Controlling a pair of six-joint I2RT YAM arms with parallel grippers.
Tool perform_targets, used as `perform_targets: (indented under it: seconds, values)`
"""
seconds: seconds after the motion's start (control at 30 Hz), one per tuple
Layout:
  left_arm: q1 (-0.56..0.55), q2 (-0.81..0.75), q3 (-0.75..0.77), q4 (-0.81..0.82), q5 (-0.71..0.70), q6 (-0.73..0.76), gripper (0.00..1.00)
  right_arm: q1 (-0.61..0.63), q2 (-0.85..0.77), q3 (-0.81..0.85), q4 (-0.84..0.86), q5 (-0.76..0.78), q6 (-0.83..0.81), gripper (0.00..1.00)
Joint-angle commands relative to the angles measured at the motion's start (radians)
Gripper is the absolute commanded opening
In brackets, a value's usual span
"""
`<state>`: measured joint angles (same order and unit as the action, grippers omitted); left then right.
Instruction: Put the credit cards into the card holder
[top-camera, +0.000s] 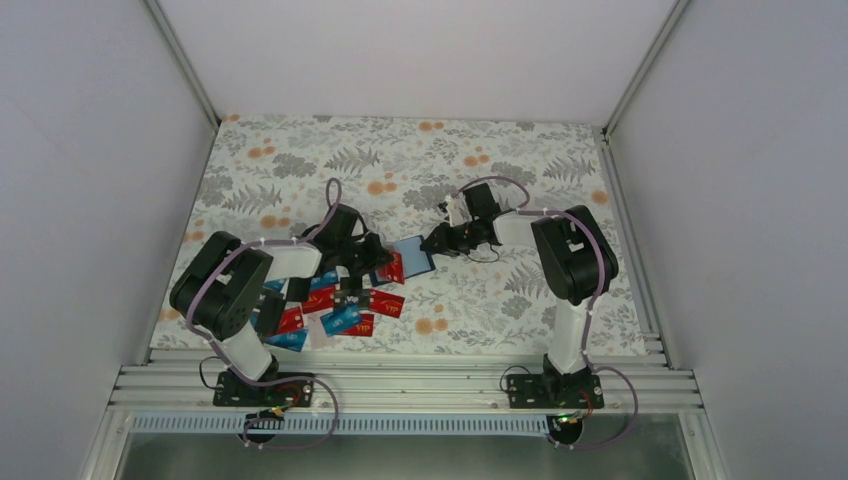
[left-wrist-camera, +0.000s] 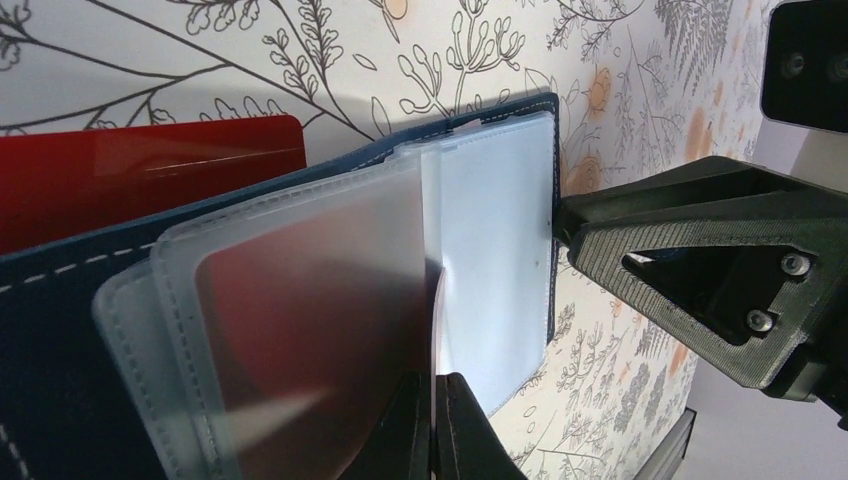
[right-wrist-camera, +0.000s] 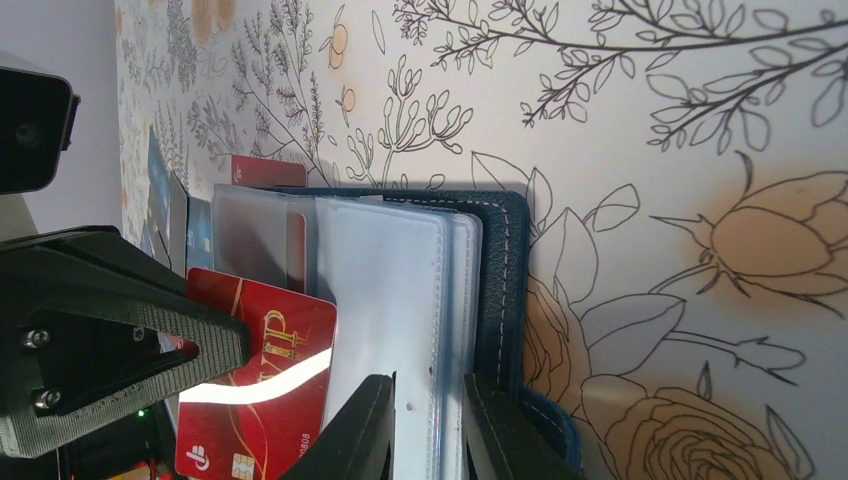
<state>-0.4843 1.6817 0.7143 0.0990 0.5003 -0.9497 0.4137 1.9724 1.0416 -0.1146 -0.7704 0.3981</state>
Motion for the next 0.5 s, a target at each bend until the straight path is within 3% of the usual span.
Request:
perform_targets:
  seconds: [0.0, 0.47]
  values:
    - [0.006, 0.027, 0.022, 0.019, 0.015, 0.005, 0.02, 0.006, 0.045, -0.026, -0.039, 0.039, -0.019, 0.21]
    - [0.022, 0.043, 0.043, 0.004, 0.011, 0.010, 0.02, 0.005, 0.058, -0.023, -0.044, 0.026, -0.027, 0.21]
